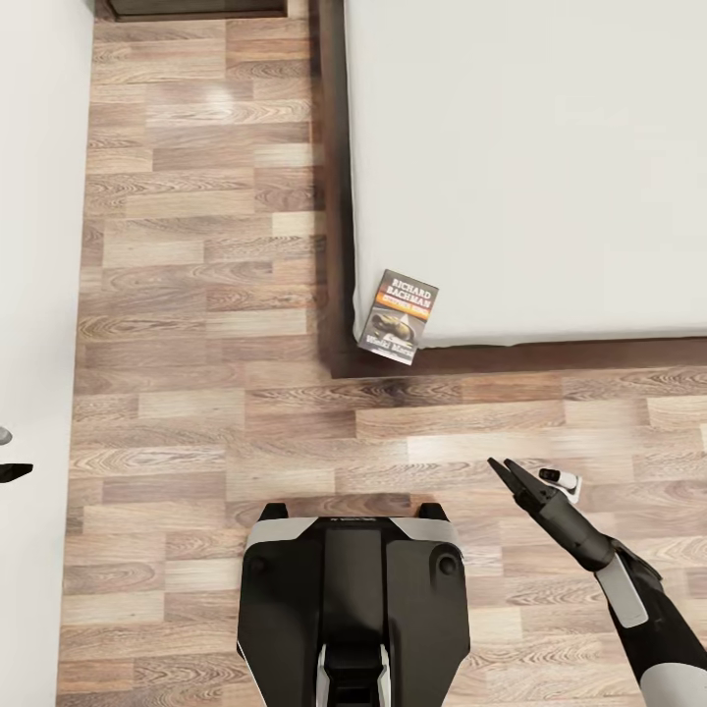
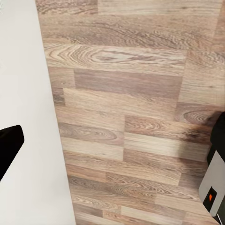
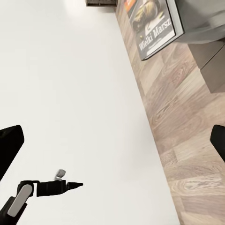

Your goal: In the bedroom, move the book from the bed onto either nightstand, and place the two sandals side by side next to the bed.

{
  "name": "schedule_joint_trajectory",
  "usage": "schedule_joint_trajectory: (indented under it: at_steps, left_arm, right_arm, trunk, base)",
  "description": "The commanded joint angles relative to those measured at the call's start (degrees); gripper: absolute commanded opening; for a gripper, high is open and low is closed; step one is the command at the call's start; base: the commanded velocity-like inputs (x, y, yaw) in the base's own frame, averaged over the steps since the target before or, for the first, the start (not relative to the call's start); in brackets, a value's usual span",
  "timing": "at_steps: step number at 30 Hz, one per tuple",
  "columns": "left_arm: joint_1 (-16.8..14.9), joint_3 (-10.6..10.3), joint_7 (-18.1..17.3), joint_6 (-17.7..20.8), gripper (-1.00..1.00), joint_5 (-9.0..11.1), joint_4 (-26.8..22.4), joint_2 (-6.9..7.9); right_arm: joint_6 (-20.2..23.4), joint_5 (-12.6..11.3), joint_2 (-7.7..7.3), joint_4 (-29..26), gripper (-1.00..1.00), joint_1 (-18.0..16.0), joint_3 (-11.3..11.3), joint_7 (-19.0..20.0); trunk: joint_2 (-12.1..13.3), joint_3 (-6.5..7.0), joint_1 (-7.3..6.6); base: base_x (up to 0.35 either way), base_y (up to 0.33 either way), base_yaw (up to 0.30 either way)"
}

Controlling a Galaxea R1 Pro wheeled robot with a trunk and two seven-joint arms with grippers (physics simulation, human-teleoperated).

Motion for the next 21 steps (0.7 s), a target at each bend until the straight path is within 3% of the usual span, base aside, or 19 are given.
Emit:
schedule_joint_trajectory:
  at_steps: [1, 13, 21]
  left_arm:
    - [-0.04, 0.04, -0.58, 0.24, 1.00, -0.54, 0.00, 0.01]
    - [0.02, 0.01, -0.45, 0.24, 1.00, -0.68, 0.07, 0.03]
    - [0.04, 0.01, -0.48, 0.24, 1.00, -0.67, 0.02, -0.01]
  right_arm:
    - [0.59, -0.17, 0.08, 0.01, 1.00, -0.01, 0.01, 0.19]
    - [0.49, -0.24, 0.01, 0.10, 1.00, -0.01, -0.32, 0.39]
    - [0.58, -0.50, -0.26, 0.16, 1.00, -0.08, -2.12, 0.38]
  trunk:
    - [-0.09, -0.05, 0.04]
    - [-0.09, -0.05, 0.04]
    - [-0.09, -0.05, 0.04]
  base:
    - [0.000, 0.109, 0.000]
    - [0.000, 0.054, 0.000]
    - [0.000, 0.009, 0.000]
